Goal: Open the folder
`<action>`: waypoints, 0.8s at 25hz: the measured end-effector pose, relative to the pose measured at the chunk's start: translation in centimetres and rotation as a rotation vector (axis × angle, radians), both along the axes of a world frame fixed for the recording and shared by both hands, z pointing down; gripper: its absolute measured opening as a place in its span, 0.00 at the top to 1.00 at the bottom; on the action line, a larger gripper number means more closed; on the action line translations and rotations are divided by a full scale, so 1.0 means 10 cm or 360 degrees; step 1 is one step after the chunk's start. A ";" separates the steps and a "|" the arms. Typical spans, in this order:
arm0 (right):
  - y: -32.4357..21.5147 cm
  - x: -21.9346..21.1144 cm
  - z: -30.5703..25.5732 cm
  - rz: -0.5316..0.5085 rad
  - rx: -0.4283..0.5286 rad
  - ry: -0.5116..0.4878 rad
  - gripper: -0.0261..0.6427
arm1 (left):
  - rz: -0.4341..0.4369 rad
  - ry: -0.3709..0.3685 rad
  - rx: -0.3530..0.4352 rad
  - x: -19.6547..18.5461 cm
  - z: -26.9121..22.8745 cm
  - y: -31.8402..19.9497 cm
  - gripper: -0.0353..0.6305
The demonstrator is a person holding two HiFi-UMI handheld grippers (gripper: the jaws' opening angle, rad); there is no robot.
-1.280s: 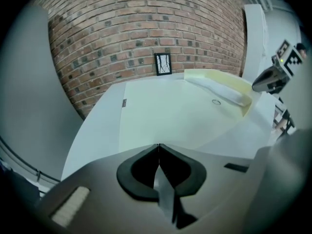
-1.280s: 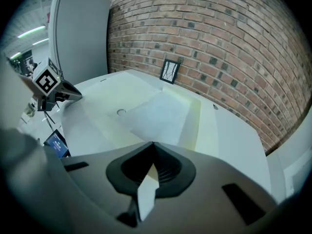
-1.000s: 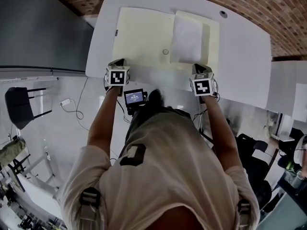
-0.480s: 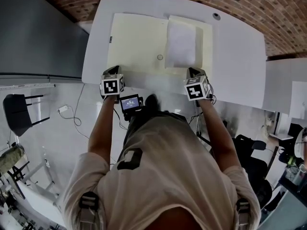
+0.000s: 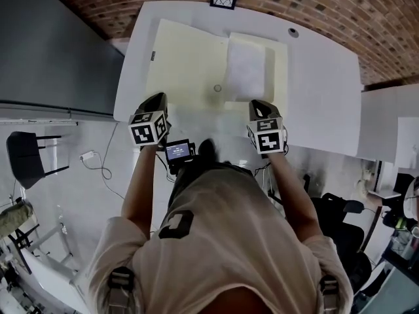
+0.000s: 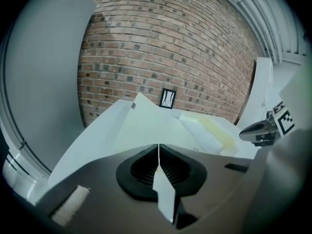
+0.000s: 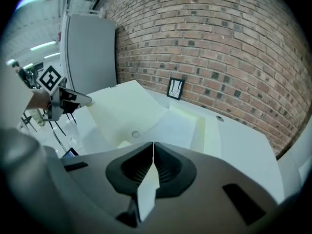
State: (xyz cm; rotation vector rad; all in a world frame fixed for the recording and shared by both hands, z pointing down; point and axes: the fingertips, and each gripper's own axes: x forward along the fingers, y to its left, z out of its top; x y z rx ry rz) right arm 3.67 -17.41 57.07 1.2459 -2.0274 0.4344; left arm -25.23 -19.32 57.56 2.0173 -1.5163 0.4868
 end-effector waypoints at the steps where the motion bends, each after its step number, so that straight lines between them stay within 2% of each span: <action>1: 0.05 -0.06 -0.01 -0.0018 -0.0040 -0.0074 0.95 | 0.0020 -0.0007 0.0012 0.04 -0.05 0.00 0.94; 4: 0.28 -0.32 -0.08 -0.0097 -0.0238 -0.0364 0.95 | 0.0069 0.0002 0.0032 0.16 -0.16 0.03 0.94; 6: 0.39 -0.46 -0.16 -0.0150 -0.0296 -0.0490 0.95 | 0.0097 0.0009 0.0039 0.23 -0.20 0.07 0.94; 10: 0.62 -0.61 -0.27 -0.0257 -0.0362 -0.0611 0.95 | 0.0149 0.0010 0.0067 0.38 -0.30 0.17 0.94; 13: 0.79 -0.63 -0.31 -0.0313 -0.0442 -0.0681 0.95 | 0.0214 -0.0034 0.0100 0.54 -0.40 0.28 0.94; 16: 0.85 -0.61 -0.41 -0.0357 -0.0428 -0.0734 0.95 | 0.0273 -0.0010 0.0128 0.73 -0.51 0.39 0.94; 20: 0.93 -0.63 -0.55 -0.0401 -0.0390 -0.0785 0.95 | 0.0312 0.0019 0.0106 0.86 -0.58 0.60 0.94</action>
